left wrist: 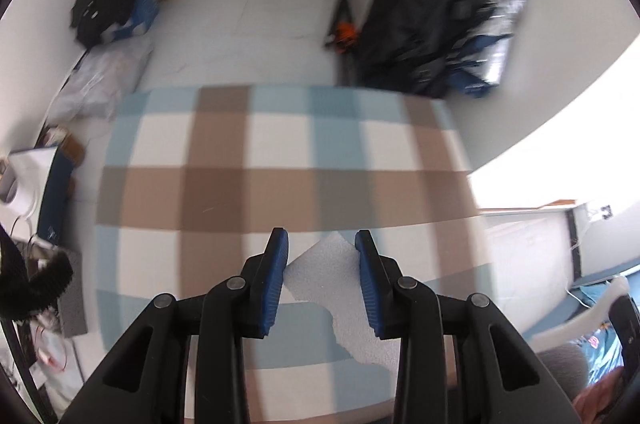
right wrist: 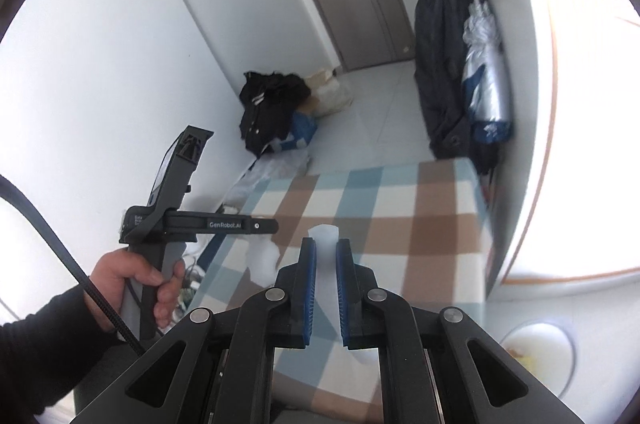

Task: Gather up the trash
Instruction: 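Carry both white foam pieces in the grippers over the white bin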

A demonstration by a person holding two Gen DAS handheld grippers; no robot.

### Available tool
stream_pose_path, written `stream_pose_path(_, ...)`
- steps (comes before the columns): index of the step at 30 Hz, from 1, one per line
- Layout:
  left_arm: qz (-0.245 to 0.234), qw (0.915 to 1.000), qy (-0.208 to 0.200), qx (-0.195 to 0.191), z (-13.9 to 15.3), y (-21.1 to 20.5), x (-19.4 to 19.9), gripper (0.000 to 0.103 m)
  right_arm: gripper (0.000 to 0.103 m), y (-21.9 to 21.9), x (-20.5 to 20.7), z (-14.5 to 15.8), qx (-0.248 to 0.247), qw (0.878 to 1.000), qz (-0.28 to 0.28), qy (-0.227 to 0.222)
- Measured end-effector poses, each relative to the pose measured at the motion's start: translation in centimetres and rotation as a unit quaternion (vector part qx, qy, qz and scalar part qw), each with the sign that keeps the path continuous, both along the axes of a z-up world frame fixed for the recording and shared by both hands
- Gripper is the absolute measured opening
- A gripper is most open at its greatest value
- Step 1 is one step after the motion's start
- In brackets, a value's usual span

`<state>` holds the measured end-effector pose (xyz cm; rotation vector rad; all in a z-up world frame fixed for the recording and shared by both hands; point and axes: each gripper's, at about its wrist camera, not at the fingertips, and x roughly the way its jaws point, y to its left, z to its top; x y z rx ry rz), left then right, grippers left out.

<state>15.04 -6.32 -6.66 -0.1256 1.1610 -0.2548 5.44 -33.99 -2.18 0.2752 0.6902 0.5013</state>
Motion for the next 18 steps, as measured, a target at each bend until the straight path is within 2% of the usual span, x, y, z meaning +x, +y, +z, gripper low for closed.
stream_pose_path(6, -0.032, 0.9971, -0.054, -0.043, 4.1, -4.9, -0.7, 0.030, 0.009, -5.6, -1.3, 2.4, 0.017, 0.998, -0.058, -0.033)
stream_pose_path(8, -0.044, 0.9955, -0.069, -0.047, 5.3, -7.0, -1.0, 0.030, 0.009, -7.6, -1.9, 3.0, 0.015, 0.996, -0.081, -0.042)
stream_pose_path(11, -0.067, 0.9933, -0.075, -0.058, 6.0, -9.7, -1.4, 0.030, 0.009, -10.5, -2.7, 3.1, 0.008, 0.992, -0.114, -0.056)
stream_pose_path(18, -0.135, 0.9834, -0.099, -0.069, 6.2, -17.1, -3.1, 0.030, 0.009, -17.2, -4.0, 1.1, 0.006, 0.984, -0.178, -0.031)
